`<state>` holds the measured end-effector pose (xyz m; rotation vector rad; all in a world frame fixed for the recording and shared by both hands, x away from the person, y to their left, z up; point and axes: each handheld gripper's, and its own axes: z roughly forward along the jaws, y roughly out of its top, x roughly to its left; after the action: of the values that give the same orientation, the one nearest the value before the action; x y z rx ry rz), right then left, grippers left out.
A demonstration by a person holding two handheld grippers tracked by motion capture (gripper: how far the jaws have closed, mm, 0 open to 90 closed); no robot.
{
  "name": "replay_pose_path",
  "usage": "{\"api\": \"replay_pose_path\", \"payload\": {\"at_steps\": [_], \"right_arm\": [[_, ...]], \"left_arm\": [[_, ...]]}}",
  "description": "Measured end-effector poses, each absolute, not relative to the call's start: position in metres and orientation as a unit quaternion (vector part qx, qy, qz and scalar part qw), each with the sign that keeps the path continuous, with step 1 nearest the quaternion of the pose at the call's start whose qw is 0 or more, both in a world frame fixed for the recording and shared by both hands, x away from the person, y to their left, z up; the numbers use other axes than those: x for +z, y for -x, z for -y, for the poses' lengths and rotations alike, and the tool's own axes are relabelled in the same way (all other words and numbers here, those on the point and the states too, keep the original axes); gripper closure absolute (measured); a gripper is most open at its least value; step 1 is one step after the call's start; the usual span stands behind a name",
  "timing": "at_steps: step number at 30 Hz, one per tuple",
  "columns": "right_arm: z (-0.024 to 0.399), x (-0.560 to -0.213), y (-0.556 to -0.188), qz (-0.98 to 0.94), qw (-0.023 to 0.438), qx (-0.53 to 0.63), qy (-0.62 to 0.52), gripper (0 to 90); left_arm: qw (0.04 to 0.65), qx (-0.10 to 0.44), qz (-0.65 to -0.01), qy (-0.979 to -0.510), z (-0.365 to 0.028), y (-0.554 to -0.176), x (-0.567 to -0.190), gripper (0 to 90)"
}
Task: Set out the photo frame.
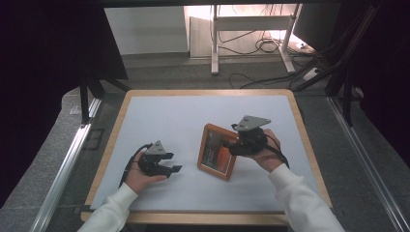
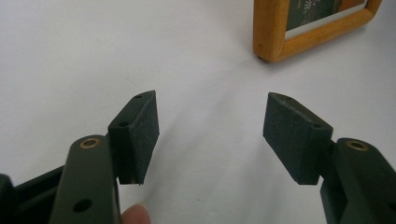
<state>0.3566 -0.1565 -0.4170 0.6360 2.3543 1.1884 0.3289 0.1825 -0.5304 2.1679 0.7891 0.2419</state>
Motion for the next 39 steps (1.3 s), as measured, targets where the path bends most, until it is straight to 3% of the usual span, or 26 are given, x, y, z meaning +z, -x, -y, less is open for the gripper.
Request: {"api": "replay_pose_path", "payload": {"at_steps": [9,13,19,22,23,25,26,29,39], "right_arm": [[0.208,-0.446,-0.316,-0.818,0.203,0.452,-0.292,31.1],[0.221,-0.467,-0.309,-0.820,0.186,0.431,-0.328,50.4],[0.218,-0.487,-0.309,-0.829,0.173,0.407,-0.342,58.2],[0.216,-0.494,-0.310,-0.838,0.173,0.393,-0.337,57.1],[0.218,-0.496,-0.310,-0.837,0.176,0.390,-0.341,54.7],[0.220,-0.496,-0.311,-0.835,0.178,0.390,-0.344,52.7],[0.220,-0.496,-0.311,-0.835,0.178,0.390,-0.344,52.7],[0.225,-0.496,-0.311,-0.828,0.182,0.395,-0.354,50.2],[0.234,-0.500,-0.313,-0.826,0.174,0.395,-0.362,45.3]], "left_arm": [[0.395,0.101,-0.315,-0.857,-0.180,-0.329,-0.532,35.0],[0.394,0.101,-0.316,-0.857,-0.179,-0.329,-0.532,34.3],[0.400,0.108,-0.322,-0.852,-0.178,-0.329,-0.531,35.1],[0.405,0.111,-0.324,-0.848,-0.178,-0.330,-0.529,47.1],[0.404,0.113,-0.326,-0.847,-0.176,-0.332,-0.528,62.3],[0.403,0.110,-0.328,-0.847,-0.172,-0.336,-0.527,74.8],[0.402,0.107,-0.328,-0.848,-0.168,-0.338,-0.527,74.8],[0.398,0.097,-0.320,-0.855,-0.155,-0.344,-0.526,88.5],[0.400,0.077,-0.309,-0.859,-0.123,-0.365,-0.528,90.0]]}}
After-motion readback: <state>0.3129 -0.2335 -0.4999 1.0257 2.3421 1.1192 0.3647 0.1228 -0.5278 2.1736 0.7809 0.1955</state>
